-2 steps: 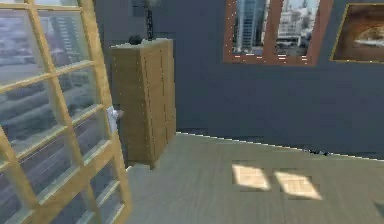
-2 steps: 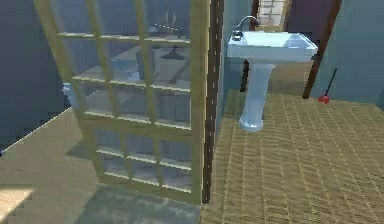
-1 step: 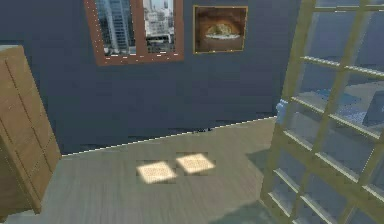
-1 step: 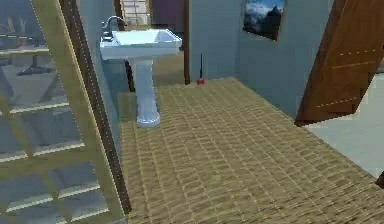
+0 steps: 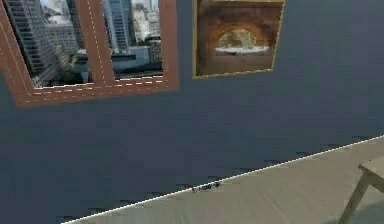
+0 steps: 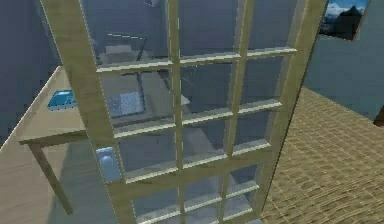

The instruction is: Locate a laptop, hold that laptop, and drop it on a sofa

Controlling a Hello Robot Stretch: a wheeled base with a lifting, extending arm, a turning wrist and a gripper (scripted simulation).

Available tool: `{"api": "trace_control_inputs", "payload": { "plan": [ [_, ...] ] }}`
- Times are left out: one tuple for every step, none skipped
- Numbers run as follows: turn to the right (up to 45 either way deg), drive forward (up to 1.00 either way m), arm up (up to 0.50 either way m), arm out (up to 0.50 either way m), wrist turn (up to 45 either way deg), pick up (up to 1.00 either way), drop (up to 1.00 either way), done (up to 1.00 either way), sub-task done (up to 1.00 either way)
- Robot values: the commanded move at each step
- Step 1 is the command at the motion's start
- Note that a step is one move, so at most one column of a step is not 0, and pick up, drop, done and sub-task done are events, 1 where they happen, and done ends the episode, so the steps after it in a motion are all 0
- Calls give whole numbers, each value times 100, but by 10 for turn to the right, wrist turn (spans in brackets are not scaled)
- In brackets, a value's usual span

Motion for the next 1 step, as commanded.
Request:
{"api": "trace_control_inputs", "payload": {
  "plan": [
    [0, 25, 0, 0, 0, 0, 0, 0, 0]
  ]
}}
